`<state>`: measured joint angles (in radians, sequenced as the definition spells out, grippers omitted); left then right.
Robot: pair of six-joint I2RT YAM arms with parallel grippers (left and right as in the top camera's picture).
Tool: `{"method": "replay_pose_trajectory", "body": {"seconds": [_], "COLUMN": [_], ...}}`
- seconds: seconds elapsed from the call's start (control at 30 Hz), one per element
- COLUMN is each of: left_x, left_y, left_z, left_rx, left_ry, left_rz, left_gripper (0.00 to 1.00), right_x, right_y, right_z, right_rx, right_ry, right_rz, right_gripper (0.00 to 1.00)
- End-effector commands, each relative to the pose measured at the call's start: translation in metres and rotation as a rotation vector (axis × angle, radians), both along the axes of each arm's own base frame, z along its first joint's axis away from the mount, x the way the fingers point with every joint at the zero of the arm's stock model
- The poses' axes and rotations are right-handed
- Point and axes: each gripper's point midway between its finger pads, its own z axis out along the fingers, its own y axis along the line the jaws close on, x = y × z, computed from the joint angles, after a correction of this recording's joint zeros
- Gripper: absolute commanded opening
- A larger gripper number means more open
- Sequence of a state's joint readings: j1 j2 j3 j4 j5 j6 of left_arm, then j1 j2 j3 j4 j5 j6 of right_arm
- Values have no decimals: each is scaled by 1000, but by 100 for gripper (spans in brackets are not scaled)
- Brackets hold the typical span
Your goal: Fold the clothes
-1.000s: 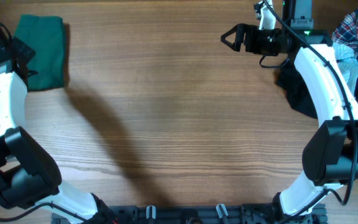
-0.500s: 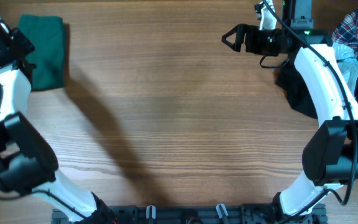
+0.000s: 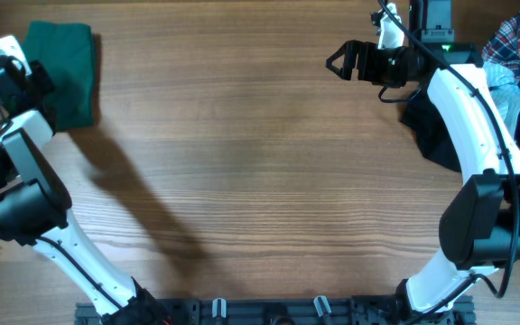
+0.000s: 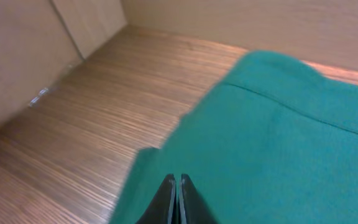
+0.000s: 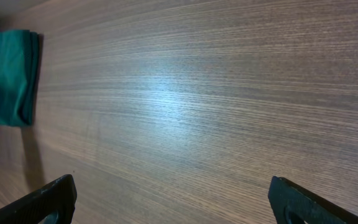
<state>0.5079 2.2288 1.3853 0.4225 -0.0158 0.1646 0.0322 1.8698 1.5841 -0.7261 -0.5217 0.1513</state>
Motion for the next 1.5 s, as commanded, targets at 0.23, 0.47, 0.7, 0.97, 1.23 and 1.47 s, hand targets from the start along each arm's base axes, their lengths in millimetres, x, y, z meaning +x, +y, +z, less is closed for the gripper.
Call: {"method": "replay_pose_trajectory", "body": {"seconds": [0.23, 0.47, 0.7, 0.97, 1.23, 1.47], "left_x": [-3, -9, 10, 27, 20, 0], "left_y": [-3, 0, 7, -10, -34, -109], "left_z": [-89, -109, -47, 62, 152, 174], "left_rx": [-62, -62, 46, 160, 117, -127], "left_ry": [58, 89, -68, -240, -345, -207], "left_rz": [-106, -98, -116, -151, -157, -258], "left_gripper": [4, 4, 4, 4, 4, 9], "right_x": [2, 3, 2, 2, 3, 7], "right_y": [2, 2, 2, 2, 2, 1], "right_z": [12, 13, 12, 12, 12, 15], "right_rx": [11, 24, 23, 23, 20, 7], "right_ry": [-16, -8, -6, -7, -12, -41], "right_rz": [-24, -38, -39, -38, -33, -24], "right_gripper": [99, 99, 99, 100, 100, 99]}}
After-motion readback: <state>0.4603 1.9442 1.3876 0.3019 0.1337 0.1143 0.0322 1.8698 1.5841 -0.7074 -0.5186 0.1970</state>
